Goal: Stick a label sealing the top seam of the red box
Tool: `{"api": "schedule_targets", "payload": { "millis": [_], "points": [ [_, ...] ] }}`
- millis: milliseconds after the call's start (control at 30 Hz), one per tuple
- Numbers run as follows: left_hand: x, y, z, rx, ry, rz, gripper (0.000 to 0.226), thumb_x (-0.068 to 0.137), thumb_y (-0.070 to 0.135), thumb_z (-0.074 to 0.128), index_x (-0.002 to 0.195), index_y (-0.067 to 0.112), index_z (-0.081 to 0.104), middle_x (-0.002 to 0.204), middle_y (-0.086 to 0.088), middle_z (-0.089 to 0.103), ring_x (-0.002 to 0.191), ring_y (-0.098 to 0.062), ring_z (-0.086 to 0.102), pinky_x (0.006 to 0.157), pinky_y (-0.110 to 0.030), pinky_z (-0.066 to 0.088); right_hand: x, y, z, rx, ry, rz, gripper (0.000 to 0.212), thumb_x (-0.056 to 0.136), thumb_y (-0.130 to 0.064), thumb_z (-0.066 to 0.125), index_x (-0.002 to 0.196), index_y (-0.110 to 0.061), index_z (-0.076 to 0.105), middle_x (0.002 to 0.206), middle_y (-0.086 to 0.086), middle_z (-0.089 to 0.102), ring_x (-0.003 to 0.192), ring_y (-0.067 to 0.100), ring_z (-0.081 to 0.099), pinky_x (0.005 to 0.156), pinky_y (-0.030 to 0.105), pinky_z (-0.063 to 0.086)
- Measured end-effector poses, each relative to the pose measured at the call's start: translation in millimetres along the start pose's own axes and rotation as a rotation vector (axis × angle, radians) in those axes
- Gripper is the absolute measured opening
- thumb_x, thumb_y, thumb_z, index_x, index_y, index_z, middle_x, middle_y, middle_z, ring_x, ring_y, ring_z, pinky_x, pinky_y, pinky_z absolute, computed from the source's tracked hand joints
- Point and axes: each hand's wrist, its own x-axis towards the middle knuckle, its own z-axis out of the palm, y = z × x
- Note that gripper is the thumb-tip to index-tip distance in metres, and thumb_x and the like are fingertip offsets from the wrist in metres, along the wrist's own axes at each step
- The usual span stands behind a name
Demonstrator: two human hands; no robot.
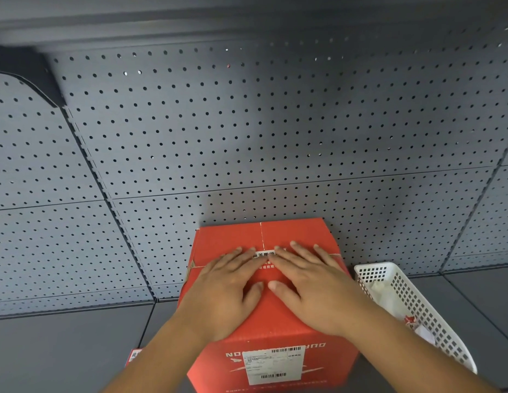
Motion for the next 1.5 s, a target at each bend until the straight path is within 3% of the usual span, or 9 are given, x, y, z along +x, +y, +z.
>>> {"api": "schedule_targets", "payload": {
  "millis": [167, 300, 500, 667, 767, 967, 1200, 1333, 1500],
  "points": [
    [0.1, 1.2, 2.2, -0.024, 0.069, -0.027, 0.054, 0.094, 0.054, 0.035, 0.147, 0.042, 0.041, 0.158, 0.012, 0.041, 0.149, -0.008, 0.024, 0.123, -0.034, 0.018, -2.2, 2.1, 5.3, -0.009, 0.062, 0.039, 0.068, 0.098, -0.066, 0.012, 0.160, -0.036, 0.016, 0.167, -0.021, 0.016, 0.154, 0.004, 0.002, 0.126, 0.043, 0.001],
    [-2.8, 3.3, -0.8, -0.038, 0.156, -0.046, 0.048, 0.093, 0.040, 0.047, 0.138, 0.026, 0.058, 0.145, 0.005, 0.058, 0.140, -0.009, 0.042, 0.116, -0.018, 0.016, -4.4, 1.2, 7.4, -0.014, 0.119, 0.069, 0.067, 0.098, -0.064, 0.017, 0.158, -0.035, 0.025, 0.165, -0.019, 0.028, 0.154, 0.005, 0.011, 0.126, 0.041, 0.006],
    [-5.2, 7.0, -5.2, -0.019, 0.205, -0.074, 0.039, 0.091, 0.028, 0.057, 0.126, 0.019, 0.069, 0.134, 0.001, 0.067, 0.130, -0.013, 0.055, 0.111, -0.016, 0.021, -6.6, -1.5, 5.0, -0.011, 0.179, 0.079, 0.063, 0.099, -0.060, 0.024, 0.154, -0.033, 0.037, 0.159, -0.018, 0.039, 0.152, 0.006, 0.018, 0.125, 0.037, 0.010],
    [-8.3, 6.8, -7.0, -0.091, 0.238, -0.051, 0.023, 0.084, 0.019, 0.069, 0.105, 0.022, 0.078, 0.112, 0.003, 0.075, 0.101, -0.013, 0.066, 0.094, -0.010, 0.030, -10.2, -1.4, 8.7, -0.036, 0.319, 0.046, 0.044, 0.097, -0.051, 0.043, 0.128, -0.032, 0.067, 0.136, -0.015, 0.064, 0.135, 0.013, 0.046, 0.110, 0.042, 0.037],
    [-8.4, 4.9, -5.8, -0.109, 0.278, -0.053, 0.013, 0.085, 0.020, 0.070, 0.093, 0.019, 0.080, 0.104, 0.002, 0.076, 0.094, -0.014, 0.069, 0.091, -0.012, 0.034, -10.4, 1.3, 10.8, -0.041, 0.365, 0.067, 0.038, 0.095, -0.047, 0.050, 0.111, -0.027, 0.077, 0.121, -0.014, 0.072, 0.121, 0.014, 0.053, 0.100, 0.045, 0.046],
    [-9.0, 1.7, -2.1, -0.054, 0.287, -0.018, 0.023, 0.087, 0.027, 0.064, 0.073, 0.016, 0.077, 0.092, 0.003, 0.077, 0.084, -0.017, 0.070, 0.083, -0.023, 0.047, -10.3, 1.5, 13.8, -0.058, 0.430, 0.116, 0.037, 0.092, -0.042, 0.051, 0.088, -0.022, 0.082, 0.104, -0.011, 0.078, 0.109, 0.017, 0.059, 0.091, 0.043, 0.049],
    [-6.7, 2.2, -0.5, -0.051, 0.321, -0.038, 0.011, 0.085, 0.018, 0.069, 0.076, 0.015, 0.073, 0.084, 0.004, 0.072, 0.075, -0.019, 0.066, 0.073, -0.029, 0.051, -10.1, -0.1, 13.3, -0.085, 0.476, 0.129, 0.035, 0.090, -0.039, 0.051, 0.083, -0.020, 0.080, 0.097, -0.009, 0.078, 0.102, 0.017, 0.062, 0.087, 0.040, 0.046],
    [-7.9, 5.2, -2.8, 0.029, 0.271, -0.078, 0.019, 0.087, 0.028, 0.057, 0.081, 0.018, 0.072, 0.085, 0.005, 0.071, 0.076, -0.022, 0.066, 0.069, -0.037, 0.055, -13.5, -1.3, 9.0, -0.141, 0.489, 0.144, 0.036, 0.091, -0.037, 0.051, 0.076, -0.017, 0.076, 0.089, -0.009, 0.077, 0.095, 0.020, 0.062, 0.083, 0.040, 0.045],
    [-19.5, 18.6, -11.9, 0.079, 0.246, -0.085, 0.017, 0.087, 0.032, 0.056, 0.081, 0.024, 0.069, 0.084, 0.009, 0.070, 0.077, -0.021, 0.065, 0.070, -0.036, 0.053, -32.4, 1.8, -4.3, -0.102, 0.507, 0.133, 0.031, 0.091, -0.036, 0.052, 0.085, -0.019, 0.077, 0.092, -0.009, 0.077, 0.097, 0.019, 0.061, 0.087, 0.041, 0.047]
  ]
}}
